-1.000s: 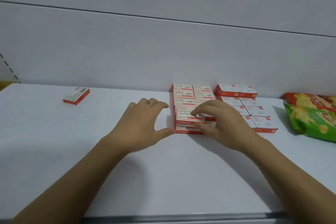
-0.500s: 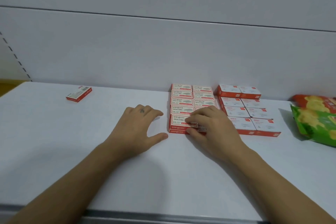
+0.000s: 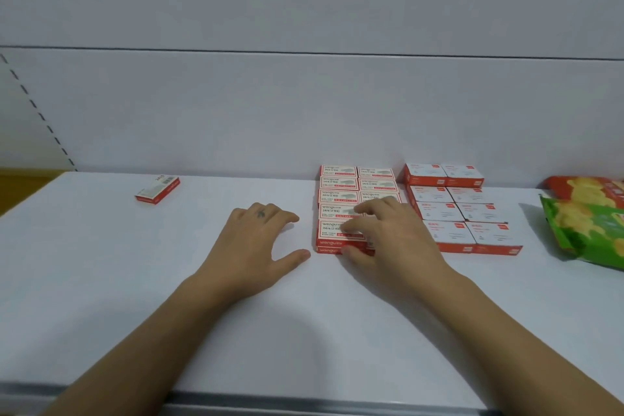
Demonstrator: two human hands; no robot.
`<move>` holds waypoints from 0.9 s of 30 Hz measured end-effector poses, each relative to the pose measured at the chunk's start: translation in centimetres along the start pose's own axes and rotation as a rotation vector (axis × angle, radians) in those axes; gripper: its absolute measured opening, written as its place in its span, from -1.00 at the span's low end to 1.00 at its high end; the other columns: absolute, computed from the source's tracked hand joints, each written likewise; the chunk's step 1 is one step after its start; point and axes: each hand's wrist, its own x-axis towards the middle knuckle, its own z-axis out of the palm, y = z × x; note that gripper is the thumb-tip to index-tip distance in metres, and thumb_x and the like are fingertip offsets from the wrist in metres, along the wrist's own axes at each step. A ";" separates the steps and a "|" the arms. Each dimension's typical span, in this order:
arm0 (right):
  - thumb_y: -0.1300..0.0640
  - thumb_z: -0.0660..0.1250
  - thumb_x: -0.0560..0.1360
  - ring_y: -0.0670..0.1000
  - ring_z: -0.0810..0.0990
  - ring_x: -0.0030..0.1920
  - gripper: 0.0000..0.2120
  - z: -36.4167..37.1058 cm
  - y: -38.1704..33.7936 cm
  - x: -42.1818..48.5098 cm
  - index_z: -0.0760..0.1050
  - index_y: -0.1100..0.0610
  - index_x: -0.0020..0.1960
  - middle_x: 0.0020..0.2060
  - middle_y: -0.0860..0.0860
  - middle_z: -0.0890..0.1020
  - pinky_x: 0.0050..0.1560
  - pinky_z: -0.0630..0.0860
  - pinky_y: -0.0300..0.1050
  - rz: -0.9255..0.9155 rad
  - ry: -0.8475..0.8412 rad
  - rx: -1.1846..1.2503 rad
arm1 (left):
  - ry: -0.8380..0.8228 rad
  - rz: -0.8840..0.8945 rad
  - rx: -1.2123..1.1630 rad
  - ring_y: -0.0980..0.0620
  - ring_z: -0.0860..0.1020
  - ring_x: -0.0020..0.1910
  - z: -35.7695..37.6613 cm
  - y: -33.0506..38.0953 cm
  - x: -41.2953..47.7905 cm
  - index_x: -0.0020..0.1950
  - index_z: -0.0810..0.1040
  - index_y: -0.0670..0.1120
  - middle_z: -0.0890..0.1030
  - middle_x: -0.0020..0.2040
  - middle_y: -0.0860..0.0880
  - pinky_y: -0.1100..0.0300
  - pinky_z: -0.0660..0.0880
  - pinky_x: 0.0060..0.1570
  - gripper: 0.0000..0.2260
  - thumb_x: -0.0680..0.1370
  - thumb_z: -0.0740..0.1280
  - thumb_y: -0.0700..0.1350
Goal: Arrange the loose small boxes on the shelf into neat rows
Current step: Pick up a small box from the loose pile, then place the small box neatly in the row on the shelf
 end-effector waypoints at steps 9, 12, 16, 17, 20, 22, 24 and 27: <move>-0.17 0.29 0.48 0.03 0.29 0.36 -0.43 0.9 -7.1 6.6 0.30 -0.04 0.43 0.37 -0.03 0.36 0.36 0.14 -0.05 -0.194 -0.112 0.039 | 0.121 -0.225 0.077 0.03 0.39 0.26 -1.2 -5.9 -0.6 0.27 0.46 0.08 0.49 0.26 0.09 0.06 0.28 0.22 -0.59 0.50 0.25 0.23; -0.16 0.27 0.49 0.05 0.26 0.39 -0.41 2.9 -10.4 9.5 0.23 -0.02 0.46 0.41 0.00 0.31 0.38 0.14 -0.02 -0.180 -0.175 0.058 | 0.232 -0.360 0.068 -0.01 0.40 0.27 -2.0 -8.4 -0.9 0.24 0.48 0.05 0.52 0.24 0.04 0.04 0.27 0.23 -0.63 0.49 0.29 0.17; -0.12 0.26 0.51 0.08 0.29 0.37 -0.42 5.6 -14.0 12.1 0.23 0.03 0.46 0.40 0.04 0.33 0.35 0.20 -0.01 -0.125 -0.179 0.112 | 0.256 -0.649 0.130 -0.08 0.38 0.26 -3.1 -11.6 -0.4 0.31 0.41 0.02 0.47 0.28 -0.03 0.00 0.32 0.16 -0.59 0.51 0.26 0.14; -0.11 0.25 0.51 0.08 0.29 0.37 -0.43 6.3 -14.6 12.7 0.23 0.03 0.46 0.39 0.04 0.34 0.35 0.20 -0.01 -0.109 -0.178 0.122 | 0.241 -0.718 0.148 -0.10 0.38 0.25 -3.1 -12.3 -0.1 0.33 0.39 0.01 0.46 0.28 -0.05 -0.01 0.33 0.15 -0.58 0.52 0.26 0.14; -0.08 0.24 0.52 0.07 0.31 0.35 -0.46 8.0 -16.0 13.6 0.25 0.04 0.44 0.37 0.03 0.37 0.32 0.21 -0.04 -0.054 -0.145 0.182 | 0.205 -0.873 0.140 -0.12 0.34 0.29 -2.7 -13.8 0.3 0.36 0.32 -0.03 0.41 0.33 -0.09 -0.03 0.34 0.16 -0.49 0.49 0.27 0.19; -0.08 0.24 0.52 0.05 0.31 0.34 -0.47 9.1 -16.4 13.8 0.26 0.04 0.44 0.37 0.02 0.37 0.34 0.20 -0.07 -0.038 -0.103 0.226 | 0.185 -0.933 0.110 -0.12 0.31 0.34 -2.3 -14.5 0.6 0.40 0.26 -0.04 0.36 0.37 -0.10 -0.04 0.32 0.21 -0.40 0.48 0.28 0.23; -0.08 0.24 0.51 0.03 0.30 0.36 -0.47 9.9 -16.3 13.9 0.26 0.02 0.44 0.38 -0.01 0.36 0.36 0.18 -0.08 -0.047 -0.073 0.245 | 0.176 -0.968 0.087 -0.11 0.29 0.36 -2.0 -15.1 0.8 0.43 0.22 -0.04 0.35 0.40 -0.08 -0.05 0.30 0.23 -0.37 0.48 0.27 0.26; -0.07 0.25 0.50 0.04 0.34 0.33 -0.49 10.5 -15.7 14.0 0.30 0.03 0.42 0.35 -0.01 0.40 0.35 0.19 -0.08 -0.089 -0.028 0.231 | 0.198 -0.981 0.075 -0.08 0.31 0.34 -1.6 -15.9 0.7 0.43 0.28 0.00 0.42 0.36 -0.04 -0.04 0.26 0.19 -0.43 0.50 0.23 0.24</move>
